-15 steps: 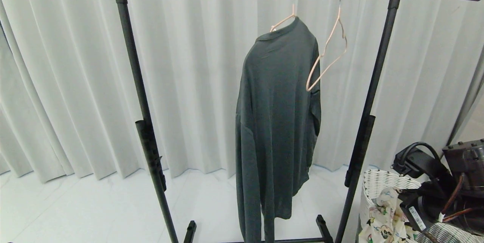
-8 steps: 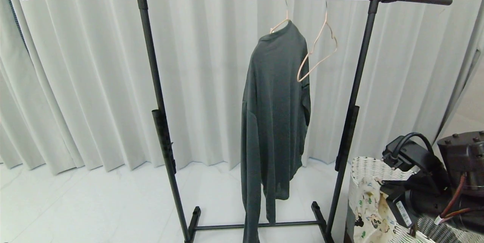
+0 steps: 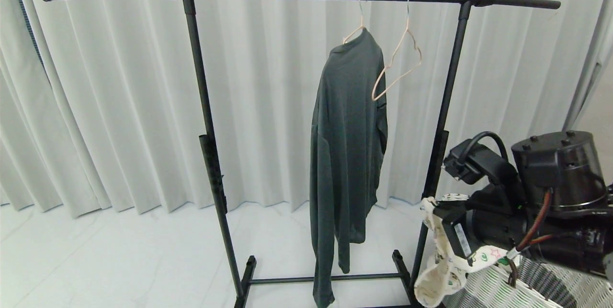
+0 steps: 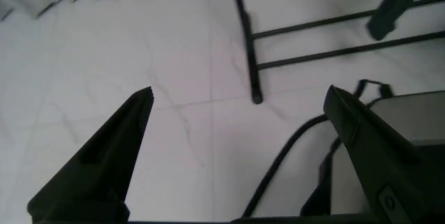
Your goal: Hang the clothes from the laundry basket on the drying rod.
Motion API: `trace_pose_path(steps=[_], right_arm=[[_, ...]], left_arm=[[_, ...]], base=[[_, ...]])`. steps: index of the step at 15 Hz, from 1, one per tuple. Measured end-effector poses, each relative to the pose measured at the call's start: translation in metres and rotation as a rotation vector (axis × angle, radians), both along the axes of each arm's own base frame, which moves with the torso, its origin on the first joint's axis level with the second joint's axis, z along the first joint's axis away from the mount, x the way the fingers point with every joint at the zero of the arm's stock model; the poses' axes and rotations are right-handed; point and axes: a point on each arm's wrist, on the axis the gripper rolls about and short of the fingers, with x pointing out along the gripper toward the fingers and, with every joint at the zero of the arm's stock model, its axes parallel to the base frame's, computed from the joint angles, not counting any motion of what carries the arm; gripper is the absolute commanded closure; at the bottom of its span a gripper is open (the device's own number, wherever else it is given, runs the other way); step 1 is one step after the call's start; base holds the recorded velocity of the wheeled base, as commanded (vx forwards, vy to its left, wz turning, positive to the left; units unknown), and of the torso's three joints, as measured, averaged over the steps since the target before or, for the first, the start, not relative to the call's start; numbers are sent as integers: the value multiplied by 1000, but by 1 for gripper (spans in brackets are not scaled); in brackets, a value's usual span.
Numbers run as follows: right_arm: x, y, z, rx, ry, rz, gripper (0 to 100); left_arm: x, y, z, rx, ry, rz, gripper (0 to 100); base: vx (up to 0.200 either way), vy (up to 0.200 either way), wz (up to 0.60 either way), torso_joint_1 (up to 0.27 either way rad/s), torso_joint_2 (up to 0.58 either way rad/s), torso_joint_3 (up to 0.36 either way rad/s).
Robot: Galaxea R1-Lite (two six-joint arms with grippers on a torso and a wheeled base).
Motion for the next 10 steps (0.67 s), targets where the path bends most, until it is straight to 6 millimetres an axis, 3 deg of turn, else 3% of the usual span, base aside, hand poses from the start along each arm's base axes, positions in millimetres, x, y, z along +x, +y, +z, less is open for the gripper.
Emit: trace_pose_path(steps=[3,7,10], right_arm=[[14,25,17,68,-28,21,100],[36,51,46,205,-64,-2,100],[41,68,60,252,-90,36,100]], left_arm=[[4,-3,22,-76,-112,-58,0],[31,-12,102,-232,-296,-134,0],[47,-36,131,-376,-265,-333,0]], base=[[0,0,0,0,0,0],[0,0,0,0,0,0],[0,0,0,0,0,0]])
